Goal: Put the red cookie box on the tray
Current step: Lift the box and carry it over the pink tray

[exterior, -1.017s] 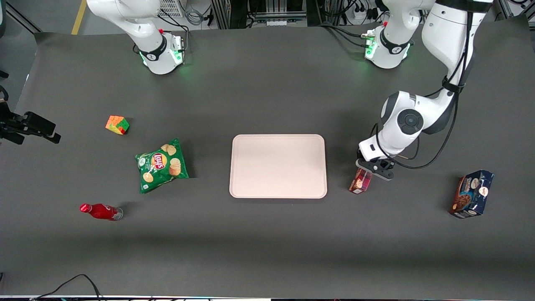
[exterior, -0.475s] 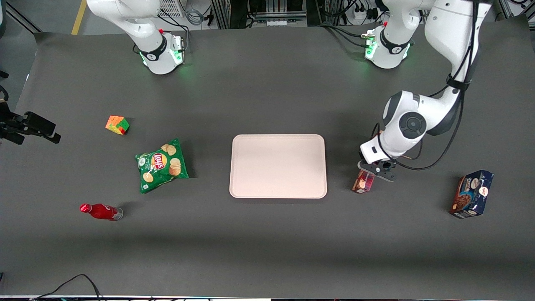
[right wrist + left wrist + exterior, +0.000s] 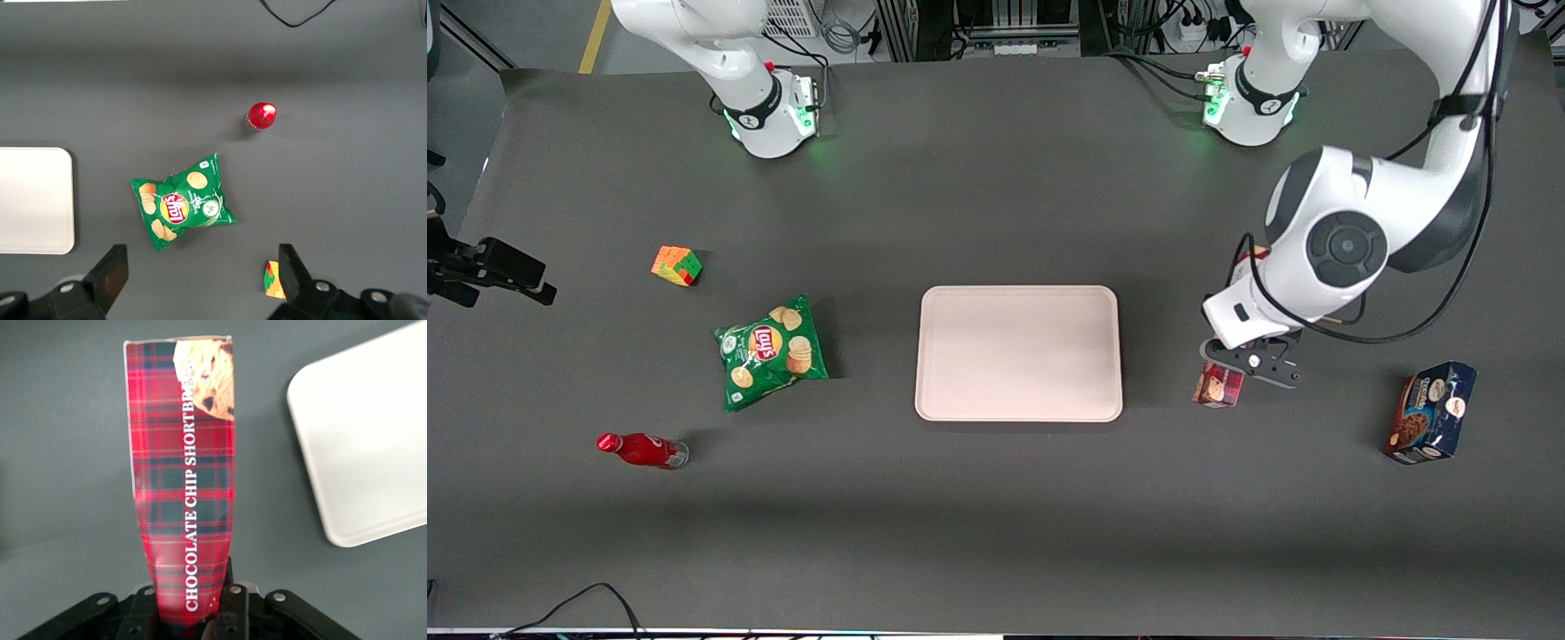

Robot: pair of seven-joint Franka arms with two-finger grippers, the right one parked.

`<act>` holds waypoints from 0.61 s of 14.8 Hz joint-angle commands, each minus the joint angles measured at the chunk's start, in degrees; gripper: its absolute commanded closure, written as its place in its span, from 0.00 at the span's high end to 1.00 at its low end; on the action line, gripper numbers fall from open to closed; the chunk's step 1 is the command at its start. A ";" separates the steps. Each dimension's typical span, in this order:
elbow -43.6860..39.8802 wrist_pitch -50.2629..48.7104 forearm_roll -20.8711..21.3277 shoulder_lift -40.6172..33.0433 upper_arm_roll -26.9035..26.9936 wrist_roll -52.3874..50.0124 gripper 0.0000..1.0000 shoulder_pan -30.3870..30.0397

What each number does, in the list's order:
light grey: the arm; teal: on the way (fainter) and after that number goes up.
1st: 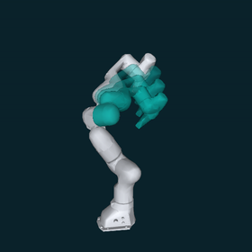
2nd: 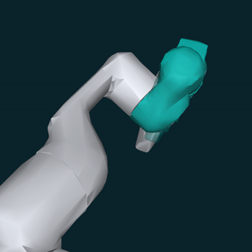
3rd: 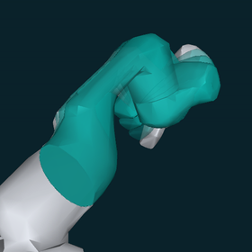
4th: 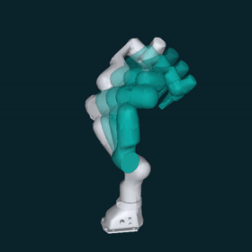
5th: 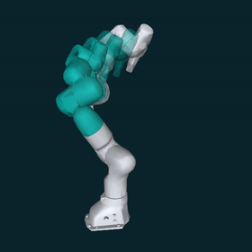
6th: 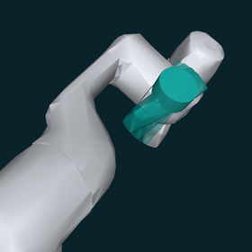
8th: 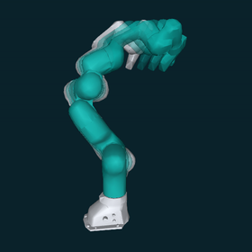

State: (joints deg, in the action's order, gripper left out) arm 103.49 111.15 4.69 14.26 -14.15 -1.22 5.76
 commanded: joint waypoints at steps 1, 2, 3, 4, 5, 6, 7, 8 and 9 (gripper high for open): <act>-7.59 -5.15 -0.74 0.59 -3.85 -11.05 0.00 0.57; -8.30 -4.98 -0.82 0.68 -5.52 -15.70 0.00 0.57; -8.40 -4.19 -1.70 0.76 -7.53 -21.32 0.00 0.57; -8.75 -3.40 -2.14 1.20 -9.56 -27.29 0.00 0.66; -8.66 -1.57 -2.06 2.07 -11.49 -32.83 0.00 0.66; -8.49 0.28 -1.45 2.95 -13.34 -36.71 0.00 0.75; -8.22 2.21 -1.09 4.09 -14.23 -39.19 0.00 1.01; -7.96 3.71 -0.65 5.15 -14.23 -39.82 0.00 1.71; -7.26 5.12 0.05 6.12 -14.32 -40.00 0.00 2.15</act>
State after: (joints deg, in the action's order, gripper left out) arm 96.80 113.02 3.38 16.87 -28.06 -37.40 6.84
